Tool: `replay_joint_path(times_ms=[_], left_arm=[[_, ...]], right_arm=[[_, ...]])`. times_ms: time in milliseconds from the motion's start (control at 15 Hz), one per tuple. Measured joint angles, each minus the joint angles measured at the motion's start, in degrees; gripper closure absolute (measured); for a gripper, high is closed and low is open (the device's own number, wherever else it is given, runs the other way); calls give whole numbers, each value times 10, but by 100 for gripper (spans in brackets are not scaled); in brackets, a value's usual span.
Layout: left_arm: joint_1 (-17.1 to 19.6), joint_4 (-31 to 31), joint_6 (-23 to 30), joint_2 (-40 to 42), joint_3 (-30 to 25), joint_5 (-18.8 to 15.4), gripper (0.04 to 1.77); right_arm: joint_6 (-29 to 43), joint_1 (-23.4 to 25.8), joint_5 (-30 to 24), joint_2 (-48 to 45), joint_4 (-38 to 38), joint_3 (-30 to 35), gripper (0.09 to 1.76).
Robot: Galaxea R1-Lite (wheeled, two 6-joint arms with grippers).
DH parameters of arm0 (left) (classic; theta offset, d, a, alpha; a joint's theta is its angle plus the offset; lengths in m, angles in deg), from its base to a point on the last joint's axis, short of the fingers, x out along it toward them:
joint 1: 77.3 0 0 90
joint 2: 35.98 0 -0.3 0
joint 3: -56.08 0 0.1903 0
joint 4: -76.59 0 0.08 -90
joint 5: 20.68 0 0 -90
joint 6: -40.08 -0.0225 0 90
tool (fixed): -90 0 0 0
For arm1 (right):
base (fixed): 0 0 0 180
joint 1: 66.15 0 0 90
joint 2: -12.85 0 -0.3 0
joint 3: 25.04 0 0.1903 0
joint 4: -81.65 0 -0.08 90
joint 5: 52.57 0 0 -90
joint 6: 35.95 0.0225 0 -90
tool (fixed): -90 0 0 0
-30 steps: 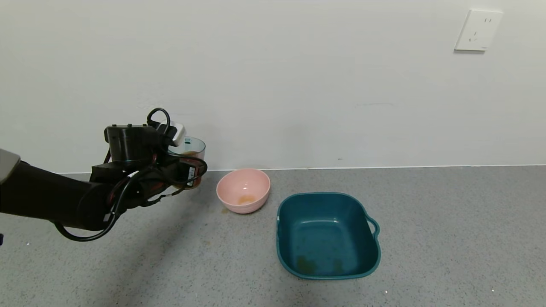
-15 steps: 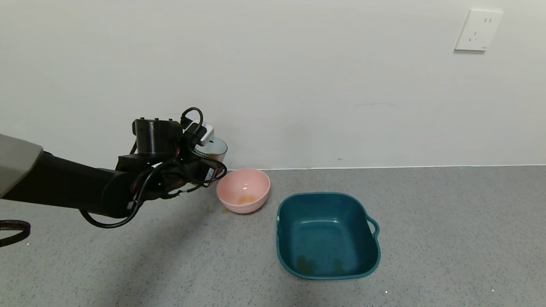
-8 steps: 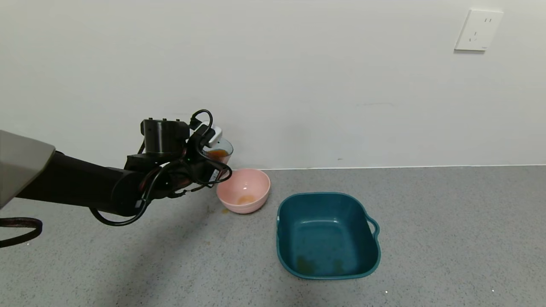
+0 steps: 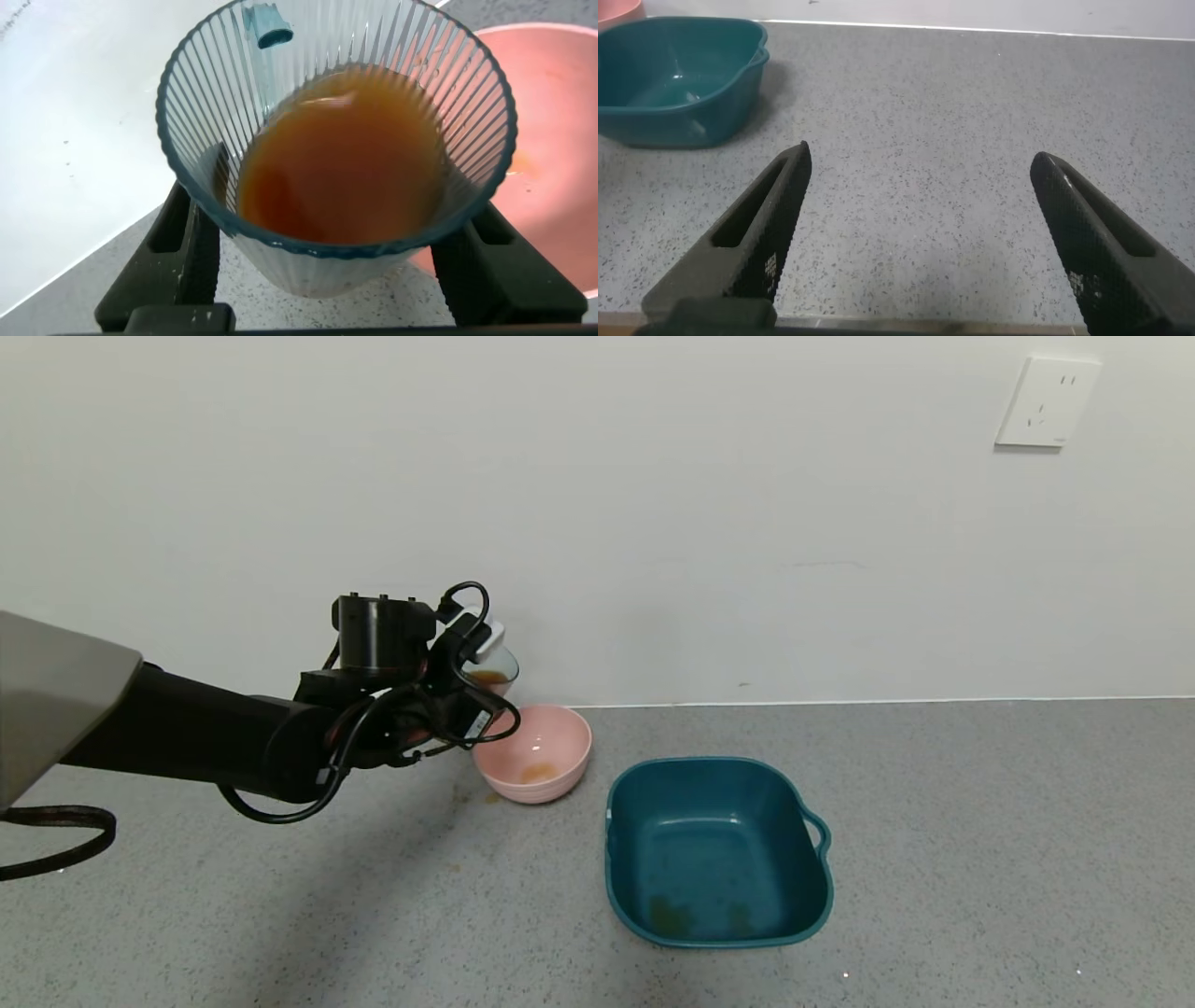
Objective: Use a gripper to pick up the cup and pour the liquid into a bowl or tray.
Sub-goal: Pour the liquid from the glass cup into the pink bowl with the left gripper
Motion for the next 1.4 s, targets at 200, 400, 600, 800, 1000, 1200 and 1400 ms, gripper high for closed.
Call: replay_joint_path(times_ms=[200,400,600,800,1000,1200,1400], left_arm=[[-6,0,-12,-2,2,12,53],[-11,0,-21,-2,2,23,53],[-14,0,-38,-4,2,38,53],[-18,1,-56,-7,2,57,53],[-24,1,-73,-12,2,70,53],[-29,0,-95,-17,4,92,53],[-32,0,-117,-22,6,105,53]], right_arm=[[0,0,0,0,0,0,14],[0,0,0,0,0,0,14],[0,0,0,0,0,0,14],[0,0,0,0,0,0,14],[0,0,0,0,0,0,14],[0,0,0,0,0,0,14],[0,0,0,0,0,0,14]])
